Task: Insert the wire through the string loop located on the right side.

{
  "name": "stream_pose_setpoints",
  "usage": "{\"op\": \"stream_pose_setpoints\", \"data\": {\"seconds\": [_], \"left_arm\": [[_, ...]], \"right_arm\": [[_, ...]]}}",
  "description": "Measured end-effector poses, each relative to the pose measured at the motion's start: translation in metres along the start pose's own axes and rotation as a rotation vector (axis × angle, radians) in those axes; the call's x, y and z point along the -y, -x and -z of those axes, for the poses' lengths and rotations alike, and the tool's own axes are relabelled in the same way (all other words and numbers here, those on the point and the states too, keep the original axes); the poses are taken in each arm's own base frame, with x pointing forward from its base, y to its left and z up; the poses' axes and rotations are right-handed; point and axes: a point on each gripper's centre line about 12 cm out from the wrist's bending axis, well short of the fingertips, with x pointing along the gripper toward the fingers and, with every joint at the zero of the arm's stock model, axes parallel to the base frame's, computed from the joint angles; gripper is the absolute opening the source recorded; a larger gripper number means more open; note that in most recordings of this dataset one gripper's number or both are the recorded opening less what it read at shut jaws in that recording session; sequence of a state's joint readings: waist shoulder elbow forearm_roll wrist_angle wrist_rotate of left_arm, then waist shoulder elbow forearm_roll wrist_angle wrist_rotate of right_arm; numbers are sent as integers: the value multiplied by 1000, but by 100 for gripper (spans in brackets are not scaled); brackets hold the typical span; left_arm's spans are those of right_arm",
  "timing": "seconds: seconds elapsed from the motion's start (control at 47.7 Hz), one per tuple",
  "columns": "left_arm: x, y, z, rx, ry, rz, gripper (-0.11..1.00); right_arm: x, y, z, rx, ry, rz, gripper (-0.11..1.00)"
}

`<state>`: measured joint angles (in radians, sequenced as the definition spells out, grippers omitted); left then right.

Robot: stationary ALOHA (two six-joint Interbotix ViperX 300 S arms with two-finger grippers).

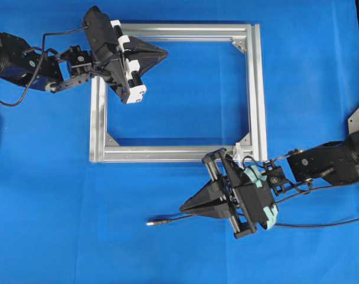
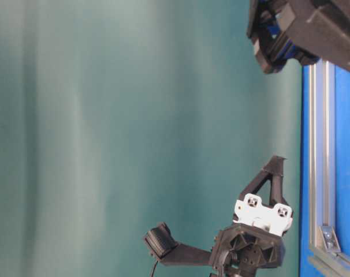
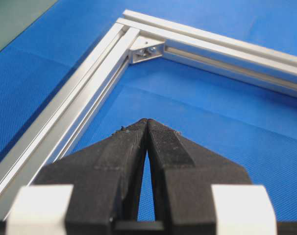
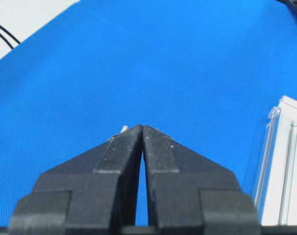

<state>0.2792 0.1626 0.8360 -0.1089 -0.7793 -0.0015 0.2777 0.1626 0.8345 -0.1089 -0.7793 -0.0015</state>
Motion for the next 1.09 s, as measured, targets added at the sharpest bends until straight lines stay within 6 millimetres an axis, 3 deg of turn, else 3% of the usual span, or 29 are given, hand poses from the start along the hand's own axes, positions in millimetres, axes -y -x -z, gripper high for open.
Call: {"op": "stream_pose_setpoints", "data": {"seconds": [0.126,0.503,0.566,0.65,0.88,1.09], "left_arm": [[2,1,-3,-3,-23,12,2],[3,1,-2,-8,-26,16,2],[2,1,-2,-8,-25,15,2],[3,1,-2,-8,-27,17,2],[3,1,-2,-8,-25,17,2],[3,1,-2,-8,-27,17,2]], "right_arm": [[0,1,-4,9,-4,1,-6],[0,0,-4,8,-20,0,-2],[-1,0,-4,6,-32,-2,5],[-3,0,-3,-4,-54,-6,23],[-4,0,0,-31,-86,0,87],[-3,0,0,-31,-100,12,86]]}}
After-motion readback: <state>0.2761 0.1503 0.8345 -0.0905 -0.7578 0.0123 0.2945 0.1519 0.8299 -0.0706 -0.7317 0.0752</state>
